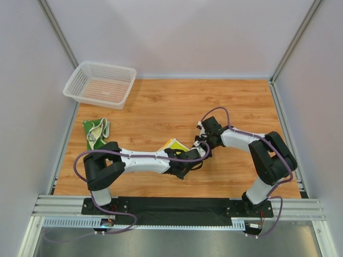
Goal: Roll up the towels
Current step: Roll the towel
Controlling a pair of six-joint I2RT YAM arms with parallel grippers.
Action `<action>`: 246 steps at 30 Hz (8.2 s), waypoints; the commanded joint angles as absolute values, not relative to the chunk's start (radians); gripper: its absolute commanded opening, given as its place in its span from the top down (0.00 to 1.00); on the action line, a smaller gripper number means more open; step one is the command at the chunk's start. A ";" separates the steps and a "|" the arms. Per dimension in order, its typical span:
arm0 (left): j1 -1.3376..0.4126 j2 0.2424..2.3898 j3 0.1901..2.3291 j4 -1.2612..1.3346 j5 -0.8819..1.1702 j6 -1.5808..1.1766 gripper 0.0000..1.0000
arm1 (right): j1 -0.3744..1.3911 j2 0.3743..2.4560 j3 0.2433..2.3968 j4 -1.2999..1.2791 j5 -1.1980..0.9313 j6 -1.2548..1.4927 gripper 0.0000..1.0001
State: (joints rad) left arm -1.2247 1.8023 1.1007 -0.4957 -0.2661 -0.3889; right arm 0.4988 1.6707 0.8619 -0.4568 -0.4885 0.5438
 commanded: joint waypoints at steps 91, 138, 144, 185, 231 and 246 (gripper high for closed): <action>-0.752 1.740 0.588 0.221 0.744 -1.104 1.00 | 0.503 1.451 0.670 -0.250 -0.515 0.555 0.37; -0.961 1.329 0.897 -0.569 -0.073 -0.674 0.37 | 0.578 1.572 0.795 -0.328 -0.459 0.592 0.79; -1.135 1.262 0.953 -0.571 -0.294 -0.522 0.37 | 0.581 1.572 0.815 -0.356 -0.457 0.586 0.80; -1.233 1.634 0.962 -0.422 -0.158 -0.528 0.39 | 0.583 1.601 0.871 -0.402 -0.451 0.558 0.80; -1.077 1.467 0.720 -0.111 0.222 -0.681 1.00 | 0.439 1.643 1.028 -0.643 -0.370 0.437 0.55; -0.865 1.394 0.416 0.374 0.480 -1.089 1.00 | 0.414 1.474 0.835 -0.356 -0.604 0.552 0.47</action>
